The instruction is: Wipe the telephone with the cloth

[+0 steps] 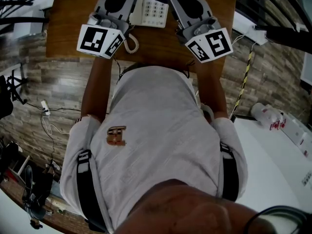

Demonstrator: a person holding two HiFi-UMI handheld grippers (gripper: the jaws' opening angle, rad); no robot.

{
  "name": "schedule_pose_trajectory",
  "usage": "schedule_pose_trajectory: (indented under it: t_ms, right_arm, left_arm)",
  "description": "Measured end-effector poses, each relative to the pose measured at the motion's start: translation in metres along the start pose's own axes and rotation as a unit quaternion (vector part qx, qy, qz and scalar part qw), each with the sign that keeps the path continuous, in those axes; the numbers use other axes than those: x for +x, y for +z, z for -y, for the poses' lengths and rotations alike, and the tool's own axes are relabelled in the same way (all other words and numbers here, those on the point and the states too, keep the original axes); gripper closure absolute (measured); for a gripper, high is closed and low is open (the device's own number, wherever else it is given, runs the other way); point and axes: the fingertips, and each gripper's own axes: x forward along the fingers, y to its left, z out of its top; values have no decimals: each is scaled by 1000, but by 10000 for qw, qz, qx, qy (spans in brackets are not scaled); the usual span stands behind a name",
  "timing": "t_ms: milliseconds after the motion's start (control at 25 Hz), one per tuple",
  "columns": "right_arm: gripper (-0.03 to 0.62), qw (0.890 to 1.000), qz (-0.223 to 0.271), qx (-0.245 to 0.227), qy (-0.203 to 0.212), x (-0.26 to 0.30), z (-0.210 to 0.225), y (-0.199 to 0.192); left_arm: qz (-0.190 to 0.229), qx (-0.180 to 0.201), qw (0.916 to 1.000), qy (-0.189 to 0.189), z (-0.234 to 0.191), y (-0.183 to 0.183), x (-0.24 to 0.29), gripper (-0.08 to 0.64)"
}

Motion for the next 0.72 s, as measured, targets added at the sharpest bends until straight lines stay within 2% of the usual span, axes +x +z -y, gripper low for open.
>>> schedule_pose_trajectory:
  t_ms: [720]
  right_arm:
    - [532, 9999, 33, -84, 119, -6, -8, -2]
  left_arm:
    - [47, 135, 9999, 79, 9, 5, -4, 541]
